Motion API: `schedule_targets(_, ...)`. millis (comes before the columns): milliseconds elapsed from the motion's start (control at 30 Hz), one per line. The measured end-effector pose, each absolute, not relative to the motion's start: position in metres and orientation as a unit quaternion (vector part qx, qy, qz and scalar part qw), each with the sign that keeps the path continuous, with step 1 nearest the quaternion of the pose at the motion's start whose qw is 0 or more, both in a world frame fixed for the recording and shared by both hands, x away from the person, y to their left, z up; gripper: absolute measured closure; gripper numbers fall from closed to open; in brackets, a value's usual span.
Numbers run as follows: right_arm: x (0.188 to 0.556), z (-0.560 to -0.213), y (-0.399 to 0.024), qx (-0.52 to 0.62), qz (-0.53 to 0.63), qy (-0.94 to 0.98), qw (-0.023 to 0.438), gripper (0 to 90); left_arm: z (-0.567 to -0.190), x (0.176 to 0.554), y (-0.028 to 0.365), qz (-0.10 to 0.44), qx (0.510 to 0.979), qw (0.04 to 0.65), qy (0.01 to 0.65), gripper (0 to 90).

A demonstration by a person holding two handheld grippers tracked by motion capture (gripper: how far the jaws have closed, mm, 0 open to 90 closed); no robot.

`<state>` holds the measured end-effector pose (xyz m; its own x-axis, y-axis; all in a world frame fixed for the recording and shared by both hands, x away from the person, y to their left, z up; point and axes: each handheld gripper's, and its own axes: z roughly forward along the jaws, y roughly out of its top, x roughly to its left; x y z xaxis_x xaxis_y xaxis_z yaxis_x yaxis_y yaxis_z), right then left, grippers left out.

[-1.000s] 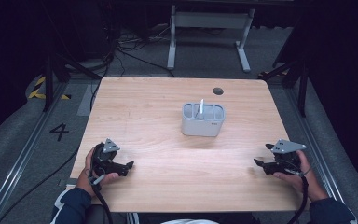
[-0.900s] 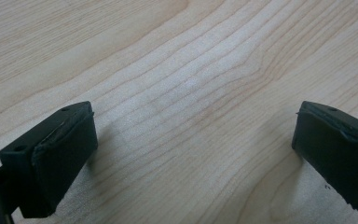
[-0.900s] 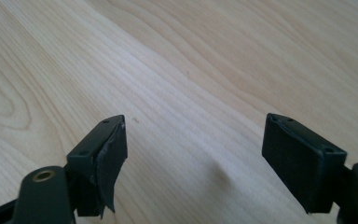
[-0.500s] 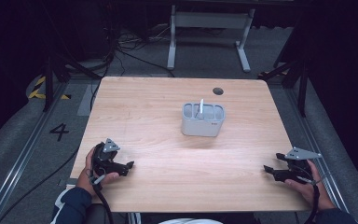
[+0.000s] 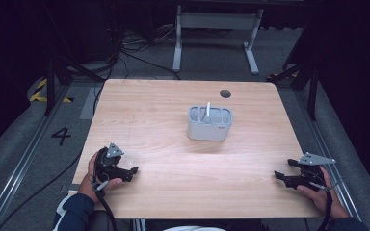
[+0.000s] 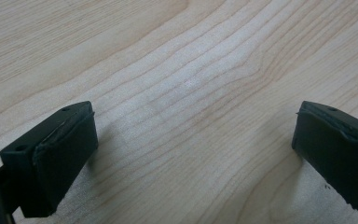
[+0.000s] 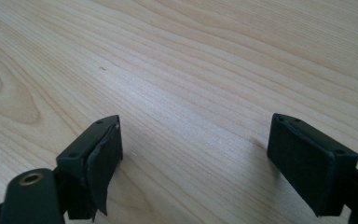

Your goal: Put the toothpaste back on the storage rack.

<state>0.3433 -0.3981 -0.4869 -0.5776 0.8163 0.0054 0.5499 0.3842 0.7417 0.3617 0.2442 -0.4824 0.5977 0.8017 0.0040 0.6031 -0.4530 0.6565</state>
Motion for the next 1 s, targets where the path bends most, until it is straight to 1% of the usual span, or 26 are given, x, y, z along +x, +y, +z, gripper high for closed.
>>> schedule_targets(733, 0.3434, -0.4869, -0.3980, 0.421, 0.361, 0.811, 0.185, 18.2, -0.4832, 0.3625, 0.2425, 0.153, 0.833, 0.317, 0.426, 0.2)
schedule_targets(933, 0.3434, -0.4869, -0.3981, 0.422, 0.361, 0.811, 0.185, 18.1, -0.4831, 0.3635, 0.2430, 0.160, 0.835, 0.317, 0.421, 0.2)
schedule_targets(1000, 0.3435, -0.4869, -0.3980, 0.422, 0.361, 0.811, 0.185, 18.0, -0.4832, 0.3625, 0.2424, 0.153, 0.833, 0.317, 0.426, 0.3)
